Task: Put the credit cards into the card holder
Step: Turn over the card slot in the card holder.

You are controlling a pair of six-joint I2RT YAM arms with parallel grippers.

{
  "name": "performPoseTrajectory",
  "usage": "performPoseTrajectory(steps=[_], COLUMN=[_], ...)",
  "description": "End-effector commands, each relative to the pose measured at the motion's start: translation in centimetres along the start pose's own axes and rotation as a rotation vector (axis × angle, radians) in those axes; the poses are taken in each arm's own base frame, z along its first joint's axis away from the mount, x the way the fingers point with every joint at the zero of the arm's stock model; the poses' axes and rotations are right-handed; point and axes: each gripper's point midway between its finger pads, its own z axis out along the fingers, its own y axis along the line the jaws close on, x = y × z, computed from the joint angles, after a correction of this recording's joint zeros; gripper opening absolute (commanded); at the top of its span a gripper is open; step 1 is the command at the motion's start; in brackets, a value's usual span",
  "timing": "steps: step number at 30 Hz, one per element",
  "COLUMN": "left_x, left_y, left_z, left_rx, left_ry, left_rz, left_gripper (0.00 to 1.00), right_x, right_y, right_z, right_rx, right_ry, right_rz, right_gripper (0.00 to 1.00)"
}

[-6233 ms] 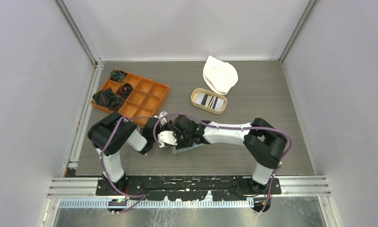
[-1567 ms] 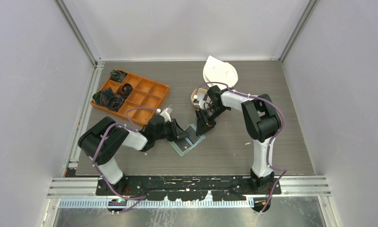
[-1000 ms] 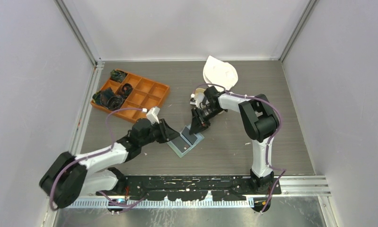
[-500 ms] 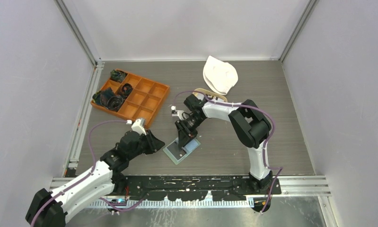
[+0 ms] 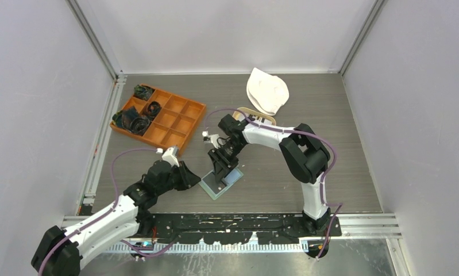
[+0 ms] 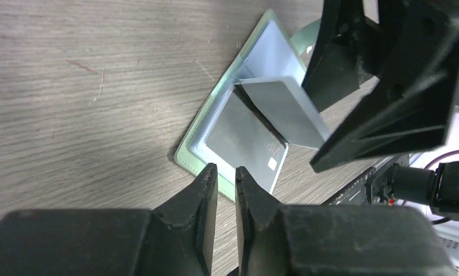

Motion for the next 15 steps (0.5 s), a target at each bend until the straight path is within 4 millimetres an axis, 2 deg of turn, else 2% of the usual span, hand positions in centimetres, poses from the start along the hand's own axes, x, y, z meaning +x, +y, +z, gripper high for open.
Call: performPoseTrajectory(steps=[1,8,15], left_x=[0.7,2.8,2.9], left_y=[-0.3,1.7,1.2], left_z=[0.0,-0.3,0.8], left_rx=[0.025,-0.045,-0.020], left_ry=[0.033,0.094,0.116], left_rz=[-0.018,-0.065,-0.075], left_gripper=[0.16,0.07,0.07], right_x=[-1.0,-0.7,-0.1], right_y=[3.2,4.2,4.8], right_z=[-1.3,-0.4,1.1], right_rx=[-0.007,-0.021,-0.081], right_ry=[-0.025,-0.002,0.032], right_rz=[-0.113,-0.127,-0.095], right_gripper=[0.55,0.55,0.55])
